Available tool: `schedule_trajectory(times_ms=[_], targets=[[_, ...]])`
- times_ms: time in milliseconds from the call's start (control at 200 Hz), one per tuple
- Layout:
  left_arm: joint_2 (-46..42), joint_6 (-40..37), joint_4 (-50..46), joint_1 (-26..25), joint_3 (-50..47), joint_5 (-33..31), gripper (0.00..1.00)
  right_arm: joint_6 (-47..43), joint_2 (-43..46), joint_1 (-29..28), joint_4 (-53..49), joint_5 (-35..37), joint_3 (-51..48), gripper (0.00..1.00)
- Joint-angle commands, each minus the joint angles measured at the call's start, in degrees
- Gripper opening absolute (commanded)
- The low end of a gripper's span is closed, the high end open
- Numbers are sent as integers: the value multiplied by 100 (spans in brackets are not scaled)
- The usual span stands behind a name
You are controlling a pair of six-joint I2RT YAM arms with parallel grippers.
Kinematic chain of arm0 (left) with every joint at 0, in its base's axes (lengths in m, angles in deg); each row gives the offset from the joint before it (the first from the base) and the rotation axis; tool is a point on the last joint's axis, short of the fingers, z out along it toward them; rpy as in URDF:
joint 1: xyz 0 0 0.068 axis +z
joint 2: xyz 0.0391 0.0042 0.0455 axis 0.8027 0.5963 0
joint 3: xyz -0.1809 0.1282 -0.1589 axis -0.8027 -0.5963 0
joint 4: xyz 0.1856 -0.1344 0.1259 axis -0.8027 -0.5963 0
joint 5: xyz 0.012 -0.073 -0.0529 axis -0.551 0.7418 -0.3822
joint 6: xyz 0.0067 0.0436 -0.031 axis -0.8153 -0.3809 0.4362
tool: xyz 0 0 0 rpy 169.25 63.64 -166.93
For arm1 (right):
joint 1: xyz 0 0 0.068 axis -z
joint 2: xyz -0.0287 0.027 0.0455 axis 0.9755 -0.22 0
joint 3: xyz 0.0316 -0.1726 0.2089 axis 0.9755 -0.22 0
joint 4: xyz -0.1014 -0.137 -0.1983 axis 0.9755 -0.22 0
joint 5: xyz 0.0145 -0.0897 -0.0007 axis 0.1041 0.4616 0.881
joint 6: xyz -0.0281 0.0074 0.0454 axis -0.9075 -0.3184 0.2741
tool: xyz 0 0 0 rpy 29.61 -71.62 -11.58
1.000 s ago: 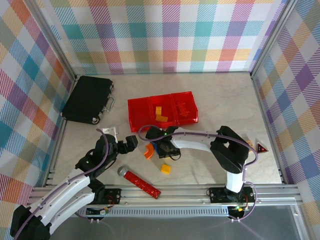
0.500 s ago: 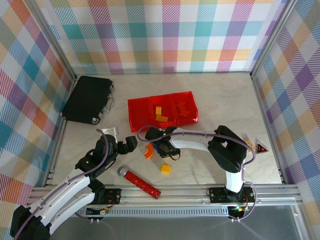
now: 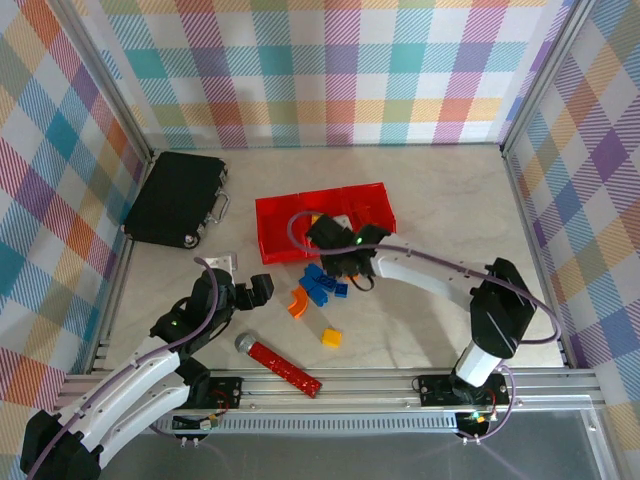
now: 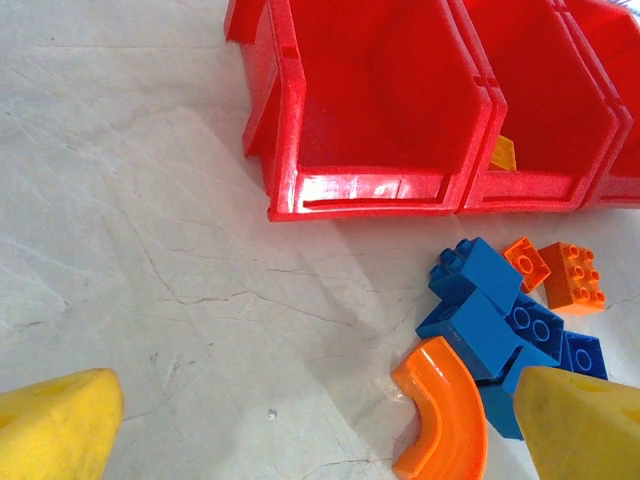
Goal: Sort the legos into containers by color
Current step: Pick up the lego from the bottom-center of the table, then place the lego in the container.
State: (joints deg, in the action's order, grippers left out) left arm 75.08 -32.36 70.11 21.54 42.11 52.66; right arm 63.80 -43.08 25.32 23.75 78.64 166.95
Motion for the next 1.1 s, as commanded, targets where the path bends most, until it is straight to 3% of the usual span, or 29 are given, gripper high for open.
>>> schedule_trajectory(times_ms=[0, 265, 550, 1095], targets=[[-63, -107, -184, -66, 209, -120, 100, -632, -49, 415, 312, -252, 368, 29], [-106, -175, -509, -66, 363, -190, 100, -1396, -1219, 1073, 145, -970, 2013, 29], [-244, -138, -696, -64, 377, -256, 100, -1940, -2488, 1239, -288, -948, 3438, 30], [-273, 47, -766, -66, 327, -300, 100, -2342, -3261, 1299, -103, -470, 3643, 32]])
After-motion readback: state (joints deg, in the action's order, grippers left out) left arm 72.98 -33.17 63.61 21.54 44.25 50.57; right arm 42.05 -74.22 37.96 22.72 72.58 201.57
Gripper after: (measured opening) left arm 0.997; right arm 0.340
